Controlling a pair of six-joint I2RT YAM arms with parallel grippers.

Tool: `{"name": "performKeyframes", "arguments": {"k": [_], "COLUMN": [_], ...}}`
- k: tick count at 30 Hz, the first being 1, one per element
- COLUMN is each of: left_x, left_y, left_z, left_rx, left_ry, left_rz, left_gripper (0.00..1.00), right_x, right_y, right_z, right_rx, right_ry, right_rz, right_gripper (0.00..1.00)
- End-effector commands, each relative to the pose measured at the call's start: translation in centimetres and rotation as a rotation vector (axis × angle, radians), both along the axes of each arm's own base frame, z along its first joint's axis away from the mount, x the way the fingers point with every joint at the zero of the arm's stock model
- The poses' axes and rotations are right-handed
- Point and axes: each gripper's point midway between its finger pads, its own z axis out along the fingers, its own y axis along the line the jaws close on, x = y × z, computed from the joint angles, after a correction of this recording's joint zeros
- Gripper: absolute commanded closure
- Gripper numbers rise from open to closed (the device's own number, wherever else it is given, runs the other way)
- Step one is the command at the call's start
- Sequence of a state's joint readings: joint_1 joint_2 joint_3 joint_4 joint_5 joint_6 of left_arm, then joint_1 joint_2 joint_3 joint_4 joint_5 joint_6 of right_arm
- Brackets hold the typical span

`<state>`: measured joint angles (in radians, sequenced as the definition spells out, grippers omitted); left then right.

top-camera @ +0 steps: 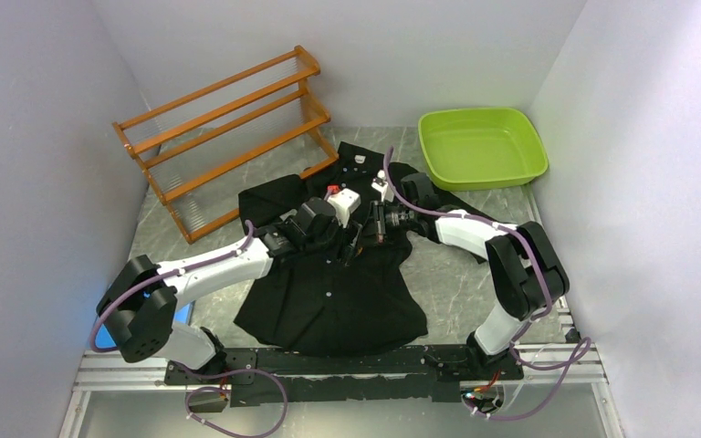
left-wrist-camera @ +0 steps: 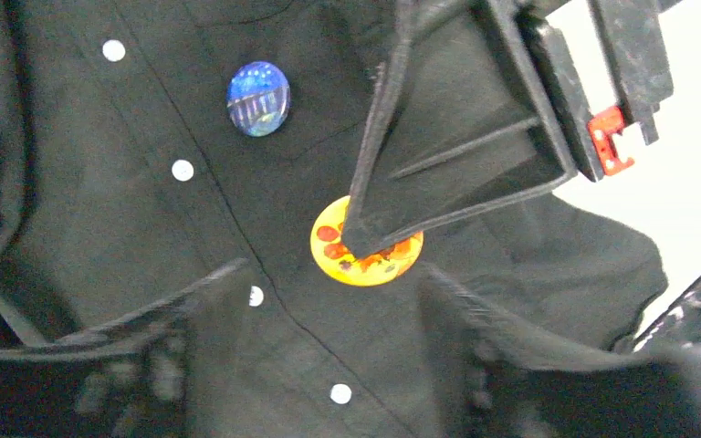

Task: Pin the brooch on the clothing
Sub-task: Adjust the brooch.

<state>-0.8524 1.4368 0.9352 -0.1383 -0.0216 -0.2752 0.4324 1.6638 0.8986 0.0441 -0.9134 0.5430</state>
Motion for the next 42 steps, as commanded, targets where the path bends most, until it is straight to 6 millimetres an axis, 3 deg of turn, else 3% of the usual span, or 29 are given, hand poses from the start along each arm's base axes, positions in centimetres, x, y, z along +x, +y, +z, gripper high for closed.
{"name": "performKeyframes", "arguments": {"k": [1, 2, 8, 12, 15, 18, 25, 28, 31, 36, 42], "left_x": [0.5, 0.6, -0.1, -0.7, -1.0, -1.4, -2.1, -2.3, -2.4, -2.8, -4.0], "left_y": [1.5, 2.1, 5.1, 7.4, 9.0, 9.7, 9.2, 8.6, 7.5, 5.6, 2.6], "left_z": [1.2, 1.1, 0.7, 0.2, 0.4, 0.8, 2.2, 3.1, 4.8, 8.7, 10.9], "left_rx": [-0.033, -0.044, -0.246, -0.384, -0.503, -0.574, -0.614, -0.64, -0.725, -0.928, -0.932], "left_ry": [-0.013, -0.009, 0.136, 0.253, 0.361, 0.429, 0.564, 0.624, 0.678, 0.697, 0.686], "left_rz": [0.138, 0.176, 0.306, 0.403, 0.471, 0.482, 0.464, 0.452, 0.42, 0.268, 0.168], "left_gripper": [0.13, 0.07, 0.06, 0.06, 0.06, 0.06, 0.06, 0.09, 0.1, 0.22, 0.24], "right_x": [1.4, 1.7, 4.1, 5.4, 4.8, 3.1, -2.7, -4.0, -4.9, -5.7, -6.1], "right_y": [-1.1, -1.5, -5.1, -7.6, -8.9, -8.2, -4.7, -3.4, -2.2, -1.9, -1.1], "right_z": [2.9, 3.3, 6.1, 10.9, 14.2, 15.7, 15.5, 14.8, 13.4, 12.7, 11.8], "right_rx": [-0.06, -0.082, -0.218, -0.186, -0.122, -0.069, 0.061, 0.0, -0.105, -0.188, -0.307], "right_ry": [-0.217, -0.262, -0.532, -0.813, -1.057, -1.269, -1.658, -1.83, -2.006, -2.191, -2.33], "right_rz": [-0.028, -0.049, -0.252, -0.442, -0.511, -0.395, 0.056, 0.081, 0.144, 0.132, 0.219], "right_gripper": [1.0, 1.0, 1.0, 1.0, 1.0, 1.0, 1.0, 1.0, 1.0, 1.0, 1.0]}}
